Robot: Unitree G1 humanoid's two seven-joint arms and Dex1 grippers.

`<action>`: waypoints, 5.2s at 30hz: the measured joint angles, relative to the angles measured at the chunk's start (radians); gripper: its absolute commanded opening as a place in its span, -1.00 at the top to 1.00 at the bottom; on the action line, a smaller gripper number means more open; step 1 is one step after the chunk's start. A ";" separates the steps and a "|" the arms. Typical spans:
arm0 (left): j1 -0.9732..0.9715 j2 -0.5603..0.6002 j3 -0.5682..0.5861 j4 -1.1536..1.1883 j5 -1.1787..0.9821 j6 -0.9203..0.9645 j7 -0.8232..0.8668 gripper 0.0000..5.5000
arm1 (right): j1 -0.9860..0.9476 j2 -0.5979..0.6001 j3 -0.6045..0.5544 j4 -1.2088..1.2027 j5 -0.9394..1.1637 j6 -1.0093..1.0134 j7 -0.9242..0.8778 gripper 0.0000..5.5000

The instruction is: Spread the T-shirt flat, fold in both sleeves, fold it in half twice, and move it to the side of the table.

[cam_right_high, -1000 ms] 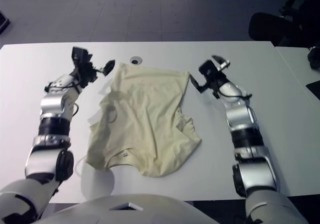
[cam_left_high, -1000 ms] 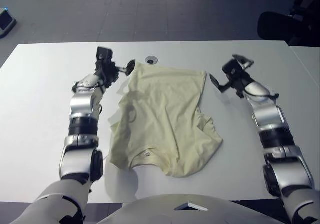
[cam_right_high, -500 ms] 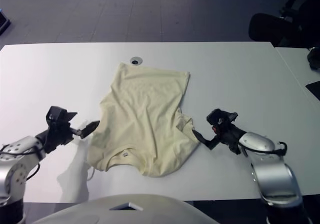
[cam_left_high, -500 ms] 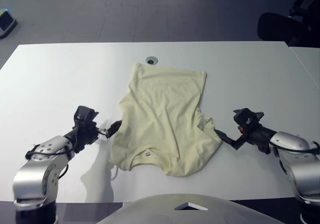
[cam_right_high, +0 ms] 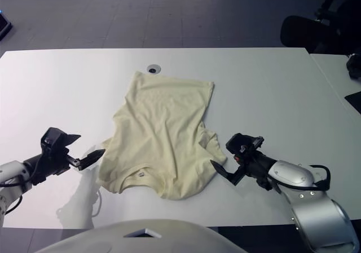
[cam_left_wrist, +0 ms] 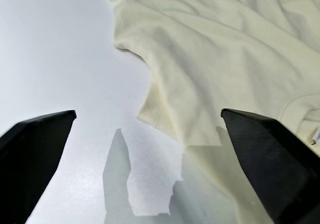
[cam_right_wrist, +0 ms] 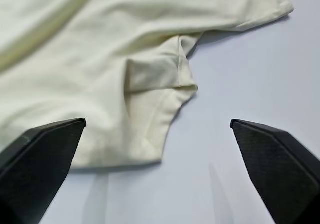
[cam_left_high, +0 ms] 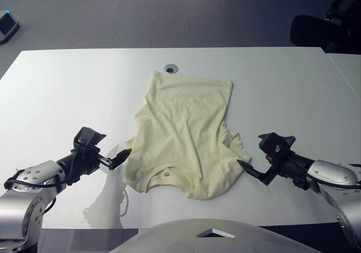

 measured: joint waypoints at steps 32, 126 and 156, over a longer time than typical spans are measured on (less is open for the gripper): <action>-0.024 -0.068 -0.099 -0.031 -0.003 -0.027 0.152 -0.96 | -0.128 0.035 0.179 0.232 -0.047 -0.171 -0.094 -0.96; -0.169 -0.132 0.004 0.004 0.011 0.377 0.241 -0.96 | -0.031 0.363 -0.199 0.012 -0.119 0.019 -0.335 -0.96; -0.019 -0.197 0.005 0.115 -0.121 0.265 0.185 0.65 | -0.176 0.290 -0.177 0.105 -0.065 0.027 -0.309 -0.96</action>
